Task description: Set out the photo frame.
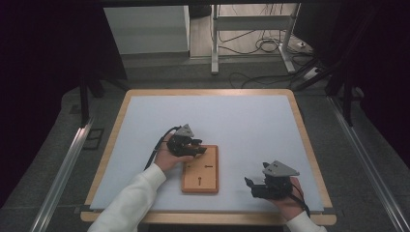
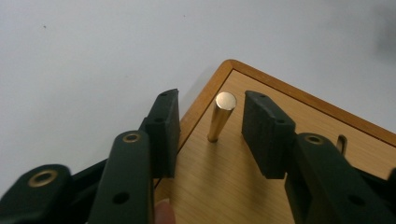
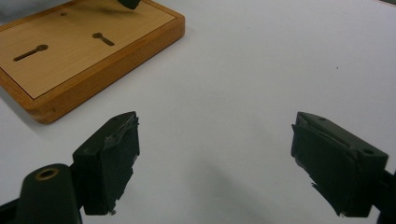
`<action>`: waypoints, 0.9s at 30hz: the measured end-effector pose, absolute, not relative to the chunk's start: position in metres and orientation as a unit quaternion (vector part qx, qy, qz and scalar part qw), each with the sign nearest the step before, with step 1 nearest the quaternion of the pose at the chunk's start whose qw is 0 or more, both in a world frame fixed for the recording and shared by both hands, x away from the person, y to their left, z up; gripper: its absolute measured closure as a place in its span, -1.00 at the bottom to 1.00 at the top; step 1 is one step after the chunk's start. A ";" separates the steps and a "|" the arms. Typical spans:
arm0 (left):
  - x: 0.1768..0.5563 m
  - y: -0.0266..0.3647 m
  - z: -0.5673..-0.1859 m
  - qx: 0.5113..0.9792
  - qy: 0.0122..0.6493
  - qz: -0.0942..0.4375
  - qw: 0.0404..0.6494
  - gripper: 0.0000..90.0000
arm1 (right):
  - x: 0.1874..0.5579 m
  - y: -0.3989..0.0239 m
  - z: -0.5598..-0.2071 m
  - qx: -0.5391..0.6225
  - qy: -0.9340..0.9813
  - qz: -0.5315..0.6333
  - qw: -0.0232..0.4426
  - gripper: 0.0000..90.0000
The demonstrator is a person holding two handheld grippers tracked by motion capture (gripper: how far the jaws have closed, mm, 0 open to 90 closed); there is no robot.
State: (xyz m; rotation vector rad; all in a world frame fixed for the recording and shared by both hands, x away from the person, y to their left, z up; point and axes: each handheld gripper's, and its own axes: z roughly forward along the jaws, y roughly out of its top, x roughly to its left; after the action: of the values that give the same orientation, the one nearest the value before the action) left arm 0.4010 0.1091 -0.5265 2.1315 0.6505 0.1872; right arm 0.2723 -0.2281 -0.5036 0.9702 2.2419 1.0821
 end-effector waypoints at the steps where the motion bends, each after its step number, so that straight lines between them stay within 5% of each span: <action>1: 0.401 0.109 -0.527 0.856 0.262 0.075 0.439 0.33 | 0.272 -0.228 -0.504 0.353 0.816 0.393 0.233 -0.65; 11: 0.401 0.108 -0.527 0.857 0.253 0.073 0.442 0.84 | 0.273 -0.228 -0.505 0.355 0.817 0.390 0.233 -0.65; 27: 0.410 0.111 -0.526 0.857 0.271 0.024 0.438 0.83 | 0.261 -0.193 -0.503 0.283 0.848 0.381 0.239 -0.75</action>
State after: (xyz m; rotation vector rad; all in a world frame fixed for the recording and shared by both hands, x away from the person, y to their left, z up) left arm 0.4098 0.1105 -0.5258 2.1307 0.6746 0.0588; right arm 0.2605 -0.1928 -0.5025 0.7737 2.3211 1.0428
